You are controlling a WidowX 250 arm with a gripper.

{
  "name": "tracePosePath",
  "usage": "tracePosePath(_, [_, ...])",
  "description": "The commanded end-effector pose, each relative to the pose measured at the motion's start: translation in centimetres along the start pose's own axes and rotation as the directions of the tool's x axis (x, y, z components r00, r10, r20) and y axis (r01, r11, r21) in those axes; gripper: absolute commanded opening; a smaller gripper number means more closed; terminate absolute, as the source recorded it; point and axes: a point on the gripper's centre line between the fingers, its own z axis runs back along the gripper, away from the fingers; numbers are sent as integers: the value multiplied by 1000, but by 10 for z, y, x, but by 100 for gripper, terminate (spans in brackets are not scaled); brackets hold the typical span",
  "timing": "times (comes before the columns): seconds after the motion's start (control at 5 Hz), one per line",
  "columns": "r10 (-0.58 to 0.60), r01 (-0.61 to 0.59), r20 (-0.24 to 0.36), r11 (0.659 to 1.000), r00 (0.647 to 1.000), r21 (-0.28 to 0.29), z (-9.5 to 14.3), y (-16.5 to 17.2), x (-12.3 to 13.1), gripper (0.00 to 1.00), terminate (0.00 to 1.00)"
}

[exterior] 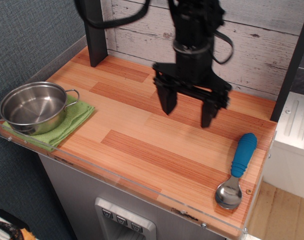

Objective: Move the spoon above the pot and a bit to the right.

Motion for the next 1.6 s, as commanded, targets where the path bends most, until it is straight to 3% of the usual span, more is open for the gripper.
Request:
tracePosePath(0.0, [-48, 50, 52, 998, 997, -24, -2, -44, 13, 100, 0])
tracePosePath(0.6, [-64, 65, 24, 998, 998, -22, -25, -73, 17, 100, 0])
tracePosePath(1.4, [-44, 44, -9, 999, 999, -14, -49, -75, 18, 100, 0])
